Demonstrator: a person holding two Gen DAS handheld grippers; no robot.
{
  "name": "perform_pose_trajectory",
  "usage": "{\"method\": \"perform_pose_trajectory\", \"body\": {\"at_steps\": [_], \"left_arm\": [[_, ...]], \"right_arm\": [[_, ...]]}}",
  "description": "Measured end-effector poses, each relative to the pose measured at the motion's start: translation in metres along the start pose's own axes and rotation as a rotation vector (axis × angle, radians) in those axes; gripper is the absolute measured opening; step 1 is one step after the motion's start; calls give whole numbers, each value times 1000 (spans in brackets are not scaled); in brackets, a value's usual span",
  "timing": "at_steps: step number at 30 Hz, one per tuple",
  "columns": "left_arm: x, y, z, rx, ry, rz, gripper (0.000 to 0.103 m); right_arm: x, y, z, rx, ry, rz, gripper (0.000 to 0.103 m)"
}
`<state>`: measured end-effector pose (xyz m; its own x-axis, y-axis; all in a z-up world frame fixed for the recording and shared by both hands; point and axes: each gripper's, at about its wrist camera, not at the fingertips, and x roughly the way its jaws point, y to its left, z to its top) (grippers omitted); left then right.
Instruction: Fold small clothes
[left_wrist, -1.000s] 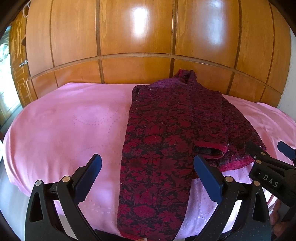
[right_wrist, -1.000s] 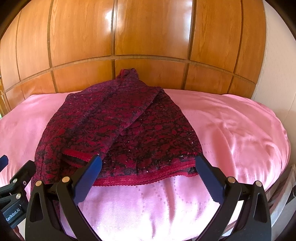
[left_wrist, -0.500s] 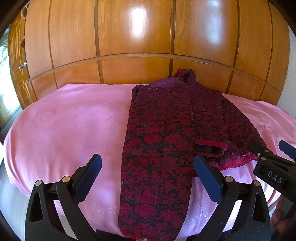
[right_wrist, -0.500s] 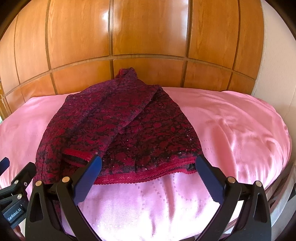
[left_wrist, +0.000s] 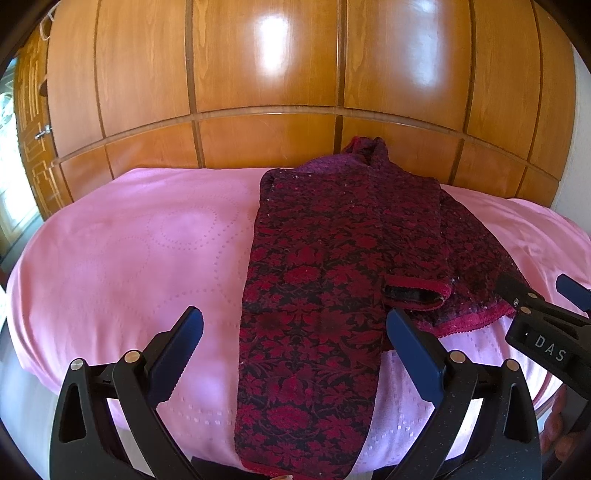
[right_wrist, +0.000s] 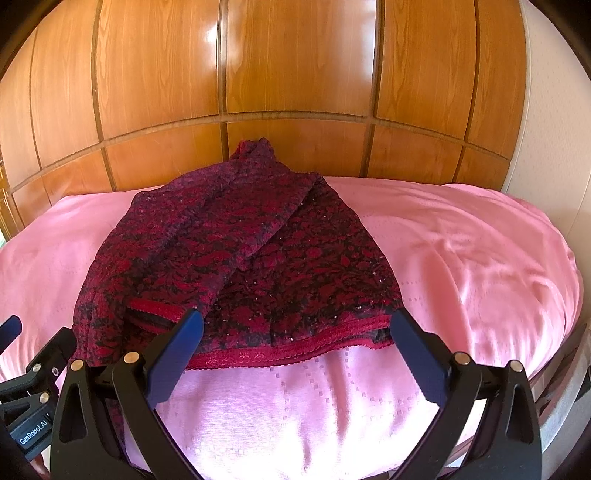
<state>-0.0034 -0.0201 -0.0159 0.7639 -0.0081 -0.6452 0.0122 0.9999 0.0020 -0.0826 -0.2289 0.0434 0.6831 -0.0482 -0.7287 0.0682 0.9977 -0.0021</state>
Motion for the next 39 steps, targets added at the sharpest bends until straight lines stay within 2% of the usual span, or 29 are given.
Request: {"method": "perform_pose_trajectory", "body": {"at_steps": [6,14,18,19,21,22,23,24,26,29,31,32,33,34,35,36,39], "left_arm": [[3,-2,-1,8,11,-9,98],[22,-7,-5,65,65,-21,98],[35,-13,-11,115,120,-32,98],[38,-15,-13,128,128,-36,97],[44,-20,-18,161,145,-47,84],[47,-21,-21,171,158,-55,75],[51,-21,-24,175,178,-73,64],[53,-19,-25,172,187,-86,59],[54,-13,-27,159,183,-123,40],[45,3,-24,93,153,-202,26],[39,16,-20,33,140,-264,23],[34,30,-14,-22,136,-308,22],[32,38,-9,-54,133,-329,21],[29,49,-2,-95,124,-354,20],[24,65,7,-141,102,-369,20],[20,81,18,-181,77,-371,20],[17,125,51,-267,13,-327,20]], "right_arm": [[1,-1,-1,3,4,2,101],[7,-12,2,32,17,23,101],[14,-23,8,95,46,124,101],[18,-26,10,114,60,160,101],[28,-30,15,166,101,246,99],[32,-30,18,185,117,278,97],[38,-29,21,197,135,310,92],[44,-26,24,204,150,341,87],[54,-20,29,209,174,378,83],[79,-2,34,205,246,446,79],[101,13,35,195,310,502,72],[110,21,35,184,344,523,60],[117,29,35,166,368,537,43],[116,35,38,137,358,534,37],[113,38,42,110,332,526,24],[106,39,50,79,283,519,18],[85,29,73,15,171,465,11]]}}
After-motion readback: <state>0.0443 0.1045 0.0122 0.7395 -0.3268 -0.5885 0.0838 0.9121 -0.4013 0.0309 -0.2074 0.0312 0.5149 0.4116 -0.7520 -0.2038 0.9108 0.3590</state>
